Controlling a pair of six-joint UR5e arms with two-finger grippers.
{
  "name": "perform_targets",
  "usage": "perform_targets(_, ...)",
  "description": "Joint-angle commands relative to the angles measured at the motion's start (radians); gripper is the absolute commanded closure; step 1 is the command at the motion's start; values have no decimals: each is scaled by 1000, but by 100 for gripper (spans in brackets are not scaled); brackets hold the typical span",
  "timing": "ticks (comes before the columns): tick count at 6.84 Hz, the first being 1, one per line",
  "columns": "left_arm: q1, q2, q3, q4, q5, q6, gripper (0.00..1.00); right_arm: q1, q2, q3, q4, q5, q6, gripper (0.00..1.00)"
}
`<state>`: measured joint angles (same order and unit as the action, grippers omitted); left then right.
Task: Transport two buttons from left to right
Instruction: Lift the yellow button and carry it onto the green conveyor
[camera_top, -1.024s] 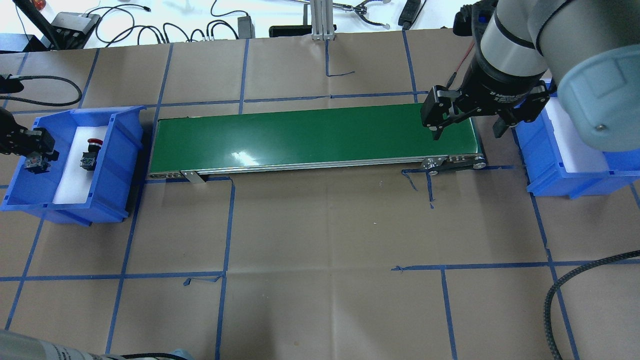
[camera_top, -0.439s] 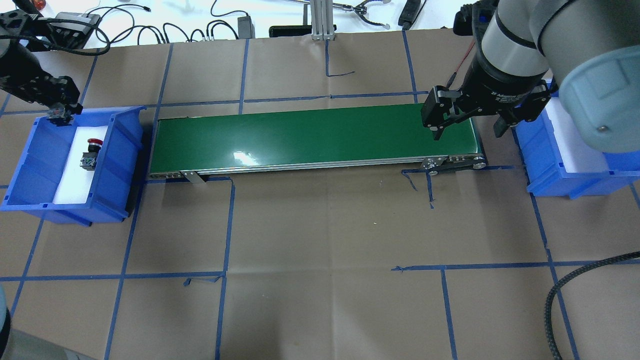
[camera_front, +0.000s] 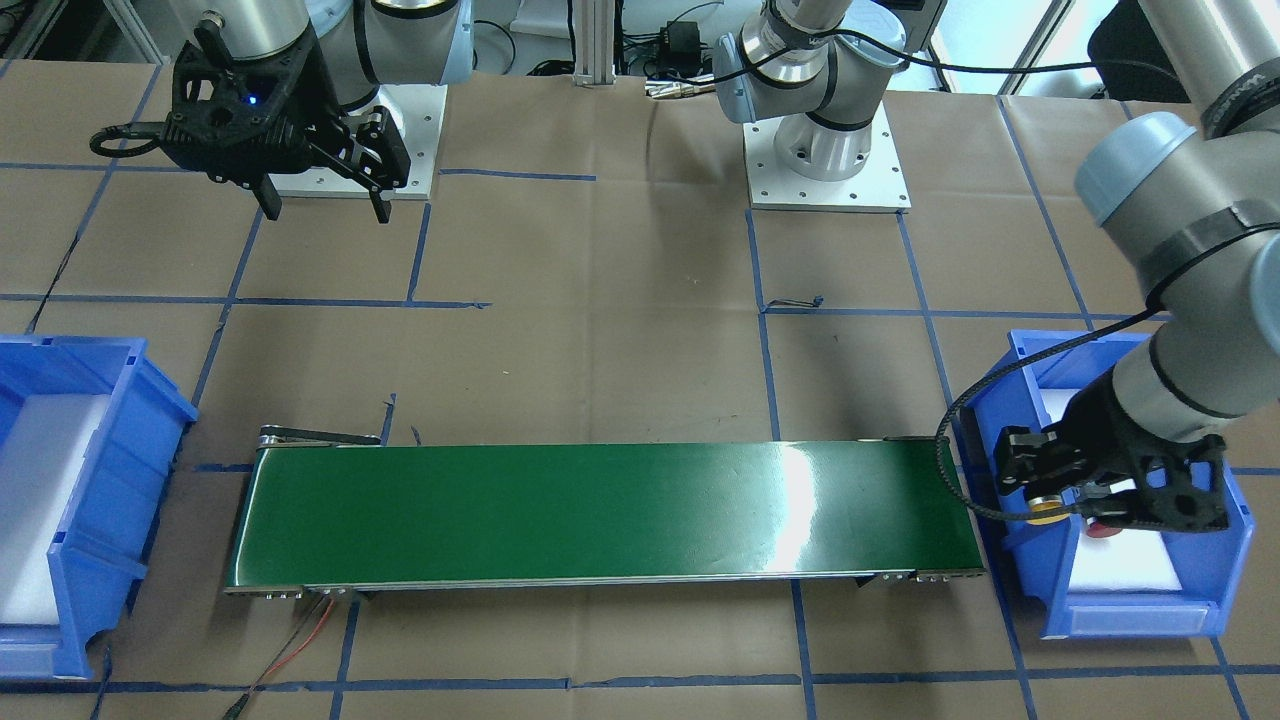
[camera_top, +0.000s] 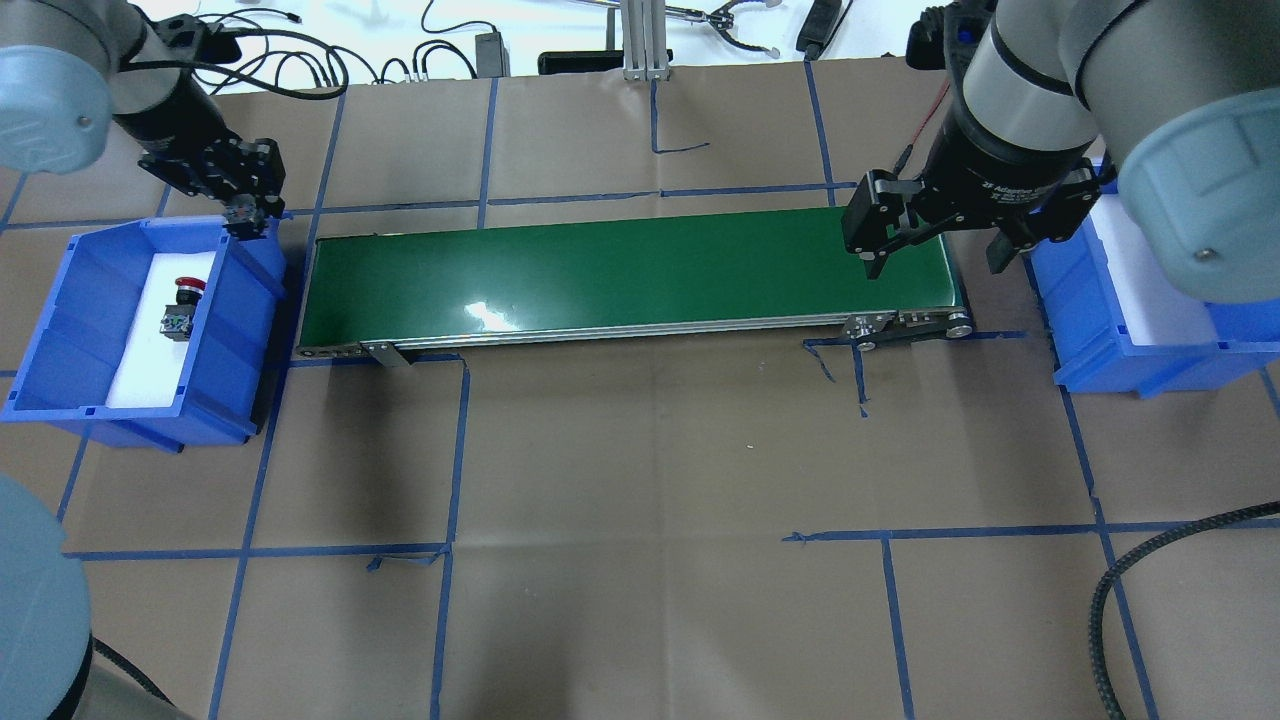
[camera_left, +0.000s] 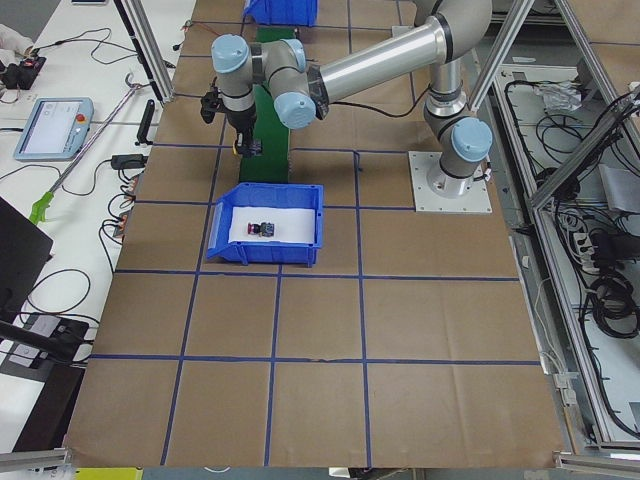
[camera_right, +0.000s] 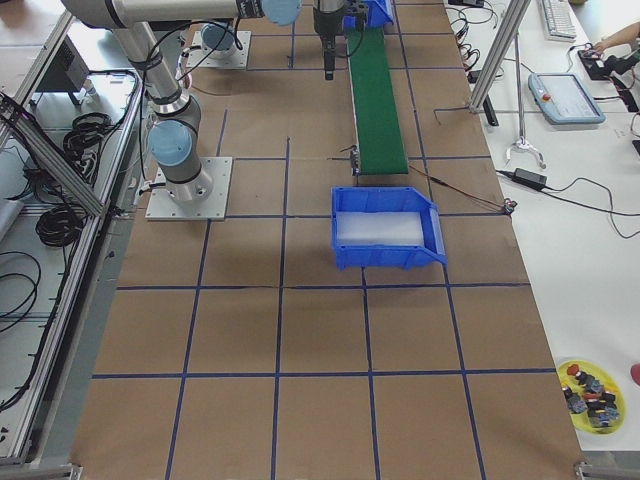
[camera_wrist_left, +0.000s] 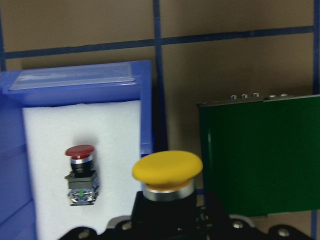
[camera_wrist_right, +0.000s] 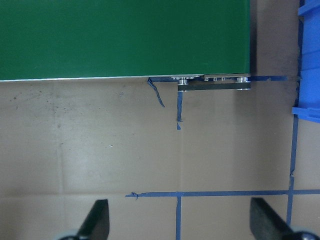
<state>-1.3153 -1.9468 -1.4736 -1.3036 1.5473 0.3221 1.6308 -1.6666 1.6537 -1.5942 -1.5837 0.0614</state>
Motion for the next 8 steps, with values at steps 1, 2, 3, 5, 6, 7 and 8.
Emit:
perform_targets(1,-64,-53,-55,67,-1,-88,90,0,2,0,8,1,0,0)
perform_targets(2,-80,-58,-126,181,-3,-98,89,0,1,0,7,-1,0,0)
perform_targets(3,-82,-61,-198,284,0,-97,89,0,2,0,8,1,0,0)
perform_targets(5,-87,-64,-227,310,-1,-98,88,0,2,0,7,-1,0,0)
perform_targets(6,-91,-58,-229,310,2,-98,84,0,2,0,8,1,0,0)
perform_targets(7,-91,-49,-231,310,-1,-101,39,0,2,0,8,1,0,0)
perform_targets(8,-91,-44,-225,311,-1,-104,4,0,2,0,7,-2,0,0)
